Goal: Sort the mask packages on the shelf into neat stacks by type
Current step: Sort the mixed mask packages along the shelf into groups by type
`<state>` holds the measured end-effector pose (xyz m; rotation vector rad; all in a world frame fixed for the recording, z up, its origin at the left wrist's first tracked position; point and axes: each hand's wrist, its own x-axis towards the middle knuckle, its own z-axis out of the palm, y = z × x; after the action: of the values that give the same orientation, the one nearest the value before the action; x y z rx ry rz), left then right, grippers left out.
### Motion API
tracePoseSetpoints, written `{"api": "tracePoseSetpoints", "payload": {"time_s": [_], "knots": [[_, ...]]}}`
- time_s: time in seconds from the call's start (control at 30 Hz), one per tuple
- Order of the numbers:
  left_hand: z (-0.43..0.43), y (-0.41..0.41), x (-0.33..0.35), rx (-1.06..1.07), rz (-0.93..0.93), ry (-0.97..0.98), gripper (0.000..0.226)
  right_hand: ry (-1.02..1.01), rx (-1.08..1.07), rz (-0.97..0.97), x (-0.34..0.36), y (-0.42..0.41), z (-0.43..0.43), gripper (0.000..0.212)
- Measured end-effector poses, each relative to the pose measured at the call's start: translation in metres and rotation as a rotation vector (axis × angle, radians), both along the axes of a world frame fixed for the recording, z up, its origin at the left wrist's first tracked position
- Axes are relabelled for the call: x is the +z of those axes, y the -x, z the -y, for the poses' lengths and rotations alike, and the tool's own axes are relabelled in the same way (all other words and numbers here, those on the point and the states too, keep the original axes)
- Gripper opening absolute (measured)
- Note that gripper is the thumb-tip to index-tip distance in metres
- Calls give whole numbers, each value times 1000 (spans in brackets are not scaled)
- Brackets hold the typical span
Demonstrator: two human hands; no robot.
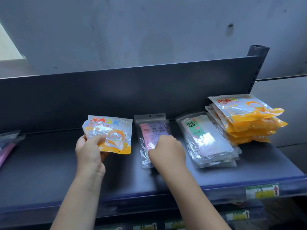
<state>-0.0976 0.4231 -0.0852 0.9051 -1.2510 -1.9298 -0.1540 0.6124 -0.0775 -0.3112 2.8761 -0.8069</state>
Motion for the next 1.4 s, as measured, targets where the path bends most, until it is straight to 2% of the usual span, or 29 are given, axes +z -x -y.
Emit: {"api": "tracePoseSetpoints", "payload": {"time_s": [0.07, 0.13, 0.17, 0.3, 0.43, 0.57, 0.67, 0.77, 0.87, 0.93, 1.03, 1.13, 1.23, 1.33, 1.4], "knots": [[2, 0, -3, 7, 1, -9, 45, -63, 9, 15, -4, -3, 4, 25], [2, 0, -6, 11, 11, -18, 45, -197, 36, 39, -13, -9, 13, 54], [2, 0, -7, 13, 12, -21, 45, -233, 39, 28, -17, -12, 18, 59], [5, 0, -10, 4, 8, -20, 46, -173, -5, -98, -12, -20, 22, 35], [6, -3, -8, -34, -19, -1, 43, 92, -84, -241, 12, -17, 8, 12], [9, -6, -6, -61, -62, -17, 44, 617, -329, -300, 49, -9, -20, 8], [10, -7, -6, -63, -89, -26, 44, 917, -454, -171, 61, 3, -41, 12], [6, -6, -6, -46, -111, -37, 37, 1041, -518, 100, 41, 21, -45, 14], [3, -3, -5, -35, -121, -51, 26, 896, -481, 337, 9, 26, -41, 17], [0, 1, -5, -42, -112, -54, 26, 784, -425, 404, -9, 22, -39, 15], [-3, 6, -6, -50, -101, -58, 37, 628, -343, 261, -23, 21, -39, 23], [-6, 10, -7, -49, -91, -65, 37, 598, -352, 128, -22, 23, -37, 25], [-8, 15, -10, -37, -60, -75, 36, 561, -281, 159, -22, 22, -33, 13], [-9, 18, -16, -32, -32, -97, 35, 487, -203, 212, -29, 23, -27, 27], [-11, 18, -19, -39, -22, -112, 35, 504, -192, 206, -31, 23, -26, 23]]}}
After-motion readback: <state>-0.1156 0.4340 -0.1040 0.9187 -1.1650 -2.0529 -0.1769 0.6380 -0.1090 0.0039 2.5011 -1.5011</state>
